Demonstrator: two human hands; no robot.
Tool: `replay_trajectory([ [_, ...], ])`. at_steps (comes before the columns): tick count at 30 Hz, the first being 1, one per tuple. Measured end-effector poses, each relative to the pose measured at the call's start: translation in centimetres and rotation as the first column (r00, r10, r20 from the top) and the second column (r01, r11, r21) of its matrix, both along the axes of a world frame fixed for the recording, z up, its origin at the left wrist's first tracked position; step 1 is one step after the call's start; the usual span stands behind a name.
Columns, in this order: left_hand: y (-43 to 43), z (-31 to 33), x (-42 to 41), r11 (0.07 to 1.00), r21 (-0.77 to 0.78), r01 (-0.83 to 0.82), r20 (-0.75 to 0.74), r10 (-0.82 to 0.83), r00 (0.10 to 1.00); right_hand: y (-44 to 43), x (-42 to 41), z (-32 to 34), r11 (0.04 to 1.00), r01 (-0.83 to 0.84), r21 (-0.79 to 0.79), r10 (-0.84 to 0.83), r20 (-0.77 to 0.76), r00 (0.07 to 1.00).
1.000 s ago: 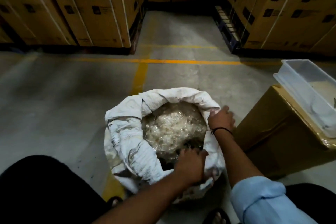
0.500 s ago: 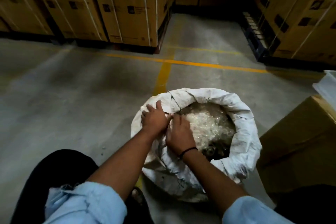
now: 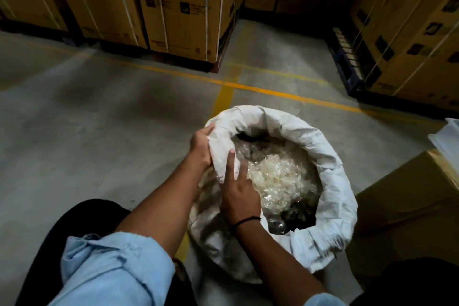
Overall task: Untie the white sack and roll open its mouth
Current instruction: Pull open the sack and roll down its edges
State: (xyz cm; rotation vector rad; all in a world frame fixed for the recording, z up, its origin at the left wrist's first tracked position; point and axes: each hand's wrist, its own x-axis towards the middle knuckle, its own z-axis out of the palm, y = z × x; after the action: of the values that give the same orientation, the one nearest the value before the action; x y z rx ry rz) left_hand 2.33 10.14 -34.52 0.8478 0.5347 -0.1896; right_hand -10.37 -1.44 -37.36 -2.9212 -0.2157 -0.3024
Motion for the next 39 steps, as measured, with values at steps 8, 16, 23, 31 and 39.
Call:
replay_trajectory([
  [8, 1.9, -0.1, -0.4, 0.905, 0.336, 0.262, -0.369, -0.130, 0.920, -0.9, -1.0, -1.3, 0.975, -0.203, -0.092, 0.202, -0.021, 0.979],
  [16, -3.0, 2.0, 0.7, -0.030, 0.942, 0.334, -0.334, -0.156, 0.929, -1.4, 2.0, -0.2, 0.843, 0.229, 0.486, 0.059, -0.508, 0.860],
  [23, -3.7, -5.1, -1.6, -0.347, 0.879, 0.326, -0.420, -0.240, 0.875, 1.8, 1.1, -0.3, 0.960, 0.121, 0.253, 0.089, -0.684, 0.724],
  [31, -1.3, -3.8, 1.3, -0.121, 0.937, 0.328, -0.348, -0.240, 0.906, 3.2, -1.0, 2.3, 0.993, -0.071, 0.094, 0.112, -0.553, 0.825],
  [39, 3.4, -3.1, 1.6, 0.936, 0.220, 0.273, -0.334, -0.190, 0.923, -1.6, -3.7, 0.2, 0.960, -0.236, -0.152, 0.197, -0.237, 0.951],
])
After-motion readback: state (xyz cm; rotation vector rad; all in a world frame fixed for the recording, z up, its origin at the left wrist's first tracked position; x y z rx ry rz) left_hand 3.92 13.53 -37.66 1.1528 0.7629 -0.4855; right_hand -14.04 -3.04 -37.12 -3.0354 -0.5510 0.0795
